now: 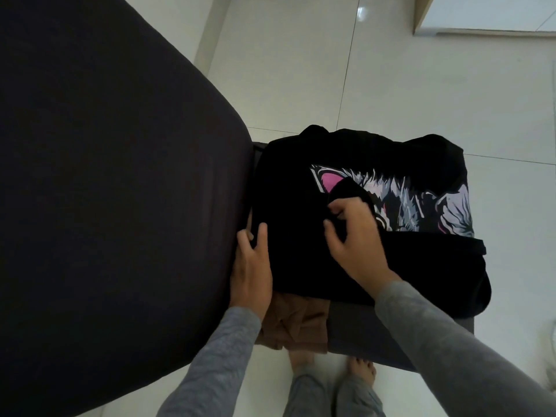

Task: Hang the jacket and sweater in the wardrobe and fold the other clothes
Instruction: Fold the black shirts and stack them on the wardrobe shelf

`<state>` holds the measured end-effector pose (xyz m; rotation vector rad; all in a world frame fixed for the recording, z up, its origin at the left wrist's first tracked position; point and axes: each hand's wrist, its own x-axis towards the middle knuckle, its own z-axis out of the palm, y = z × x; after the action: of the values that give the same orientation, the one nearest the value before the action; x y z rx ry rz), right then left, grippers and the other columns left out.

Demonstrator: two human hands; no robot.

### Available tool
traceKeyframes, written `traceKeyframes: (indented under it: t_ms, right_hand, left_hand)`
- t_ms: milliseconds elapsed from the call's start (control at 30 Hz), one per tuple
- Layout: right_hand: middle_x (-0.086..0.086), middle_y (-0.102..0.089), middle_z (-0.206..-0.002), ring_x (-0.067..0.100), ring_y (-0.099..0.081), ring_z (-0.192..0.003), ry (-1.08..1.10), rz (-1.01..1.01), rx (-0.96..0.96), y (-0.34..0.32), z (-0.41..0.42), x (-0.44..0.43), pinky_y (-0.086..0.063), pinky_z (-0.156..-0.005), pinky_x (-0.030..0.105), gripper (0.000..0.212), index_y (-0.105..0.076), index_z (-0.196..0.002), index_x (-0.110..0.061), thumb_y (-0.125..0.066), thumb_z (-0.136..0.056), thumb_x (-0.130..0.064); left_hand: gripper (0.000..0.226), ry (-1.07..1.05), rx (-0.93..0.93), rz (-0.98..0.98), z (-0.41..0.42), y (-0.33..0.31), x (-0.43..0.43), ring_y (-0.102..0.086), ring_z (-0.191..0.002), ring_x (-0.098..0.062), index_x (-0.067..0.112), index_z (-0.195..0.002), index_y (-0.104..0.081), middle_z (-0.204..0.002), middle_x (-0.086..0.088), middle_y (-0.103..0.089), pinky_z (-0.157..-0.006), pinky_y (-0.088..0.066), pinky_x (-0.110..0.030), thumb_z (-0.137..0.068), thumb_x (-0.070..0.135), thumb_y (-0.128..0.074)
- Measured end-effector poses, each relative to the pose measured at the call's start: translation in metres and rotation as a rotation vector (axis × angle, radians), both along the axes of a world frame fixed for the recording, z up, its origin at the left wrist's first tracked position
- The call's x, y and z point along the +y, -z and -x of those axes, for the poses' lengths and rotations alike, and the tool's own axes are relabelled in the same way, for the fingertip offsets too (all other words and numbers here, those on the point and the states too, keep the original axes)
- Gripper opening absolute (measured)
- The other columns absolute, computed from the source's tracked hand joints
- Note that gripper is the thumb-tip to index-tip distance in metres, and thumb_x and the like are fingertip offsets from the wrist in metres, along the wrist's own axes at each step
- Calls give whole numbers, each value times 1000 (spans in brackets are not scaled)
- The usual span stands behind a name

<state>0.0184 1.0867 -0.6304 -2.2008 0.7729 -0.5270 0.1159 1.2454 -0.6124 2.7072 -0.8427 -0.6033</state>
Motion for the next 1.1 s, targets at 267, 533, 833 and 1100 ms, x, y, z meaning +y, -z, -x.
traceKeyframes:
  t_ms: [267,533,833,1100]
  right_hand:
    - [-2,-41,-143,12,-35,-132,-116,-221,184,-1,-4,-7,-29,-105,23,56,-44,-132,-16,-55,-81,4]
    - [8,-22,-155,23,-13,-145,-2,-166,426,8,-19,-52,-12,-120,36,71,-24,-148,-11,-60,-88,-7]
    - [3,-47,-131,25,-33,-128,30,-35,672,-3,-21,-76,-24,-105,44,58,-40,-138,-19,-64,-86,-28]
    - [-4,-55,-85,20,-52,-87,166,-398,404,5,-32,-81,-38,-95,48,22,-45,-78,-27,-64,-84,-16]
  left_hand:
    - [71,244,-255,95,-2,10,-23,-47,-124,-37,7,-133,-42,-132,-22,-48,-107,-30,-46,-67,-2,-66]
    - [88,328,-63,126,-32,16,-72,-3,-146,-16,13,-150,-9,-158,-3,-12,-120,-7,-35,-86,42,-60]
    - [23,62,249,402,-56,27,-108,-47,-103,-13,10,-105,-57,-109,-1,-52,-83,-36,-9,-84,13,-65]
    - [46,-293,596,385,-78,17,-120,-59,-94,-8,12,-114,-58,-104,5,-62,-83,-45,-18,-83,45,-65]
